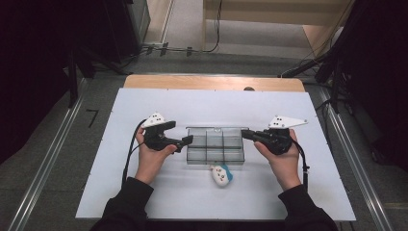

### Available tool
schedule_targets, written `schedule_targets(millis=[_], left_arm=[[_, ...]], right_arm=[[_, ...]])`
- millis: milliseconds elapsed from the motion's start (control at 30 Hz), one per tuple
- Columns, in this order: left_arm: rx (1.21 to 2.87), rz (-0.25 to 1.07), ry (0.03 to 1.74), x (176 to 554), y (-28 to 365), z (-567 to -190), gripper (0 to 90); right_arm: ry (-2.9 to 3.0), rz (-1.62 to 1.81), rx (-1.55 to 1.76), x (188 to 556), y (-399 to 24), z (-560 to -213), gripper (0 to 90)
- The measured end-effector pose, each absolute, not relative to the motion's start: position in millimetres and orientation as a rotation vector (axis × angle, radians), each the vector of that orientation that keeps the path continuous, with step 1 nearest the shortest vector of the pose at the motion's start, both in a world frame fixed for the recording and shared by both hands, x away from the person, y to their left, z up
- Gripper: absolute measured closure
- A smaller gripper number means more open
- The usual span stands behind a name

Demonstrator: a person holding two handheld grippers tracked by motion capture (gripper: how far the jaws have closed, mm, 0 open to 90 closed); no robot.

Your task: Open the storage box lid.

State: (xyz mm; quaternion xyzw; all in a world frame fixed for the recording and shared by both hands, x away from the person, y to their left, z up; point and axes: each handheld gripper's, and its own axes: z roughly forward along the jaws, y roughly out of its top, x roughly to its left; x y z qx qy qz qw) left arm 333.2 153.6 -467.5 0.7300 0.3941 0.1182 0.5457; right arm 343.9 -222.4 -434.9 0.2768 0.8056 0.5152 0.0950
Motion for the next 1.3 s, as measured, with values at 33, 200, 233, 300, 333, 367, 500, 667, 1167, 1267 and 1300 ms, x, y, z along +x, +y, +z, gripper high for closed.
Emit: schedule_targets(millis=[33,200,233,300,333,367,500,667,1167,1267,1300], left_arm=[[1.733,0.285,0.935,335,152,-467,1.3],[1.743,0.318,0.946,342,147,-470,13.2],[1.743,0.319,0.947,343,146,-471,16.0],[1.745,0.322,0.945,345,145,-472,23.2],[1.747,0.325,0.944,345,144,-473,26.0],[1.748,0.327,0.944,346,144,-474,29.1],[1.741,0.341,0.939,348,142,-475,39.8],[1.725,0.338,0.934,349,143,-474,49.5],[1.704,0.306,0.931,353,147,-475,58.3],[1.696,0.295,0.946,355,147,-476,58.6],[1.695,0.294,0.949,355,147,-477,59.2]], right_arm=[[2.385,1.529,0.829,344,-222,-434,88.3],[2.372,1.537,0.831,348,-221,-431,88.2],[2.369,1.542,0.831,348,-221,-430,88.2],[2.366,1.539,0.826,349,-221,-429,88.2],[2.364,1.536,0.828,349,-221,-428,88.2],[2.363,1.537,0.826,350,-222,-428,88.2],[2.365,1.529,0.834,351,-224,-428,88.1],[2.385,1.534,0.824,351,-228,-430,85.5],[2.385,1.531,0.919,373,-232,-450,57.7],[2.375,1.513,0.927,380,-228,-454,57.4],[2.369,1.508,0.936,382,-227,-456,57.4]])
